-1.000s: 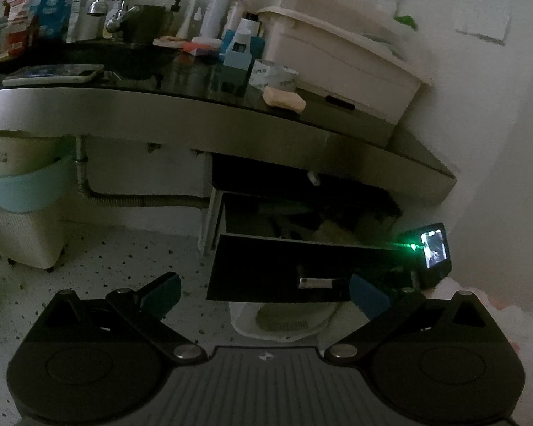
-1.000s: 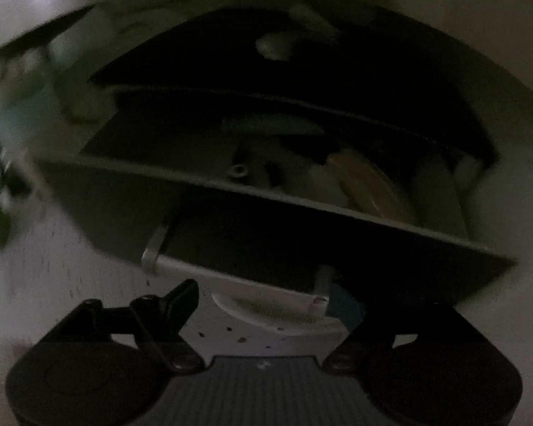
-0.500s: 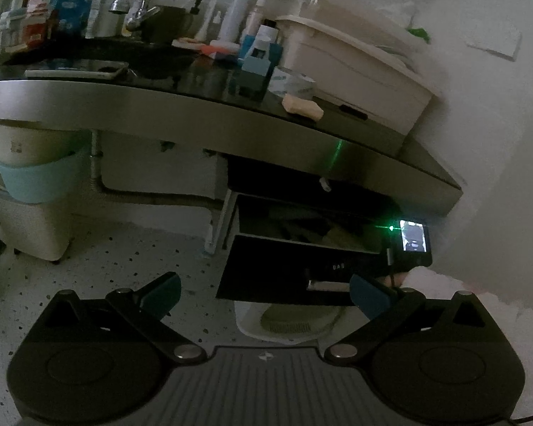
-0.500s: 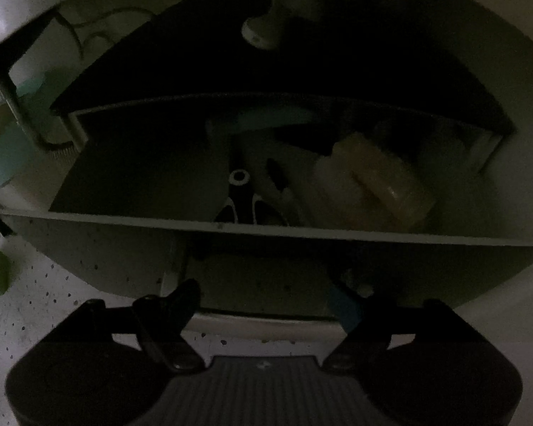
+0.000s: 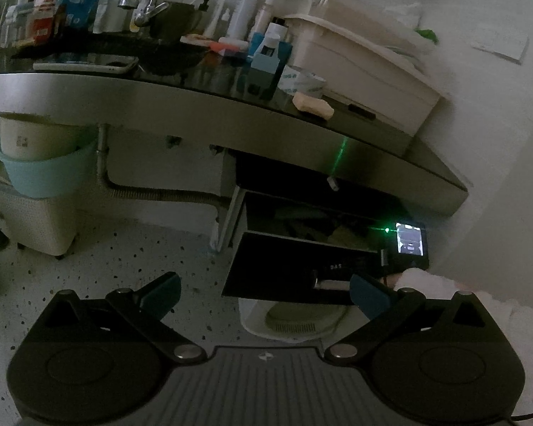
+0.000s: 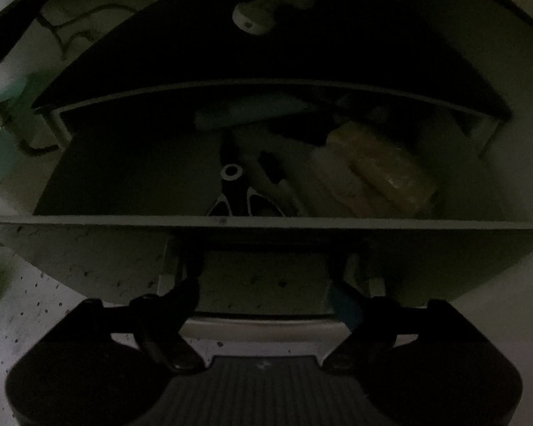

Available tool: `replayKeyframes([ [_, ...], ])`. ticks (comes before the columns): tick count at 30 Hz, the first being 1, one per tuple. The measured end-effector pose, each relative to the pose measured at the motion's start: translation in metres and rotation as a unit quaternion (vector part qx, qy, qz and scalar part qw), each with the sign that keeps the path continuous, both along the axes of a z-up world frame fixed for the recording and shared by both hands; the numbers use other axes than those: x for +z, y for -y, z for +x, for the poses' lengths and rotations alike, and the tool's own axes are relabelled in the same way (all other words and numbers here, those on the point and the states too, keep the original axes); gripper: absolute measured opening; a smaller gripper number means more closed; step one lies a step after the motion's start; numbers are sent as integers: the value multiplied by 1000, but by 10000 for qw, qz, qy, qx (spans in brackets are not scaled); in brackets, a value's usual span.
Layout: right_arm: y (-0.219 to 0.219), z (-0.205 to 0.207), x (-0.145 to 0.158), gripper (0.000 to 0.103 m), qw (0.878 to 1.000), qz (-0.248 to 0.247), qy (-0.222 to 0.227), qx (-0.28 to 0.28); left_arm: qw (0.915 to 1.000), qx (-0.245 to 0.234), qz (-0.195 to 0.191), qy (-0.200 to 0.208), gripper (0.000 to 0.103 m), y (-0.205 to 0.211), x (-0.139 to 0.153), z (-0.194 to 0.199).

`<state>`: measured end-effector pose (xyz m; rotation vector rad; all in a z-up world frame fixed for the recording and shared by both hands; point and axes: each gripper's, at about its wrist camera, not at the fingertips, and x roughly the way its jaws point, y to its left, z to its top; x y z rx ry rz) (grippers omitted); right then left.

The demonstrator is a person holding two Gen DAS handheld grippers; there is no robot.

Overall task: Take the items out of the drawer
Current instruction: 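Pull the black drawer open with the right tool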

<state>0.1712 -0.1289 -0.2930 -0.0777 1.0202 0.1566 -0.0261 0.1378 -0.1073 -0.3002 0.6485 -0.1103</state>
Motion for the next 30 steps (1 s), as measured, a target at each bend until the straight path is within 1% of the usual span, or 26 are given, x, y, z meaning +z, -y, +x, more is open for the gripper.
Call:
replayKeyframes([
  [7, -4, -5, -3, 82, 9998, 10, 211, -6, 10000, -14, 1, 5, 103, 0, 0, -1],
  [17, -5, -15, 0, 82, 9997, 7, 259, -34, 10000, -44, -25, 6, 103, 2, 0, -1],
  [25, -4, -25, 3, 82, 9995, 17, 322, -47, 9999, -143, 47, 32, 103, 6, 2, -2],
  [30, -5, -22, 5, 82, 9994, 24, 330, -66, 9999, -146, 56, 21, 103, 7, 2, -2],
])
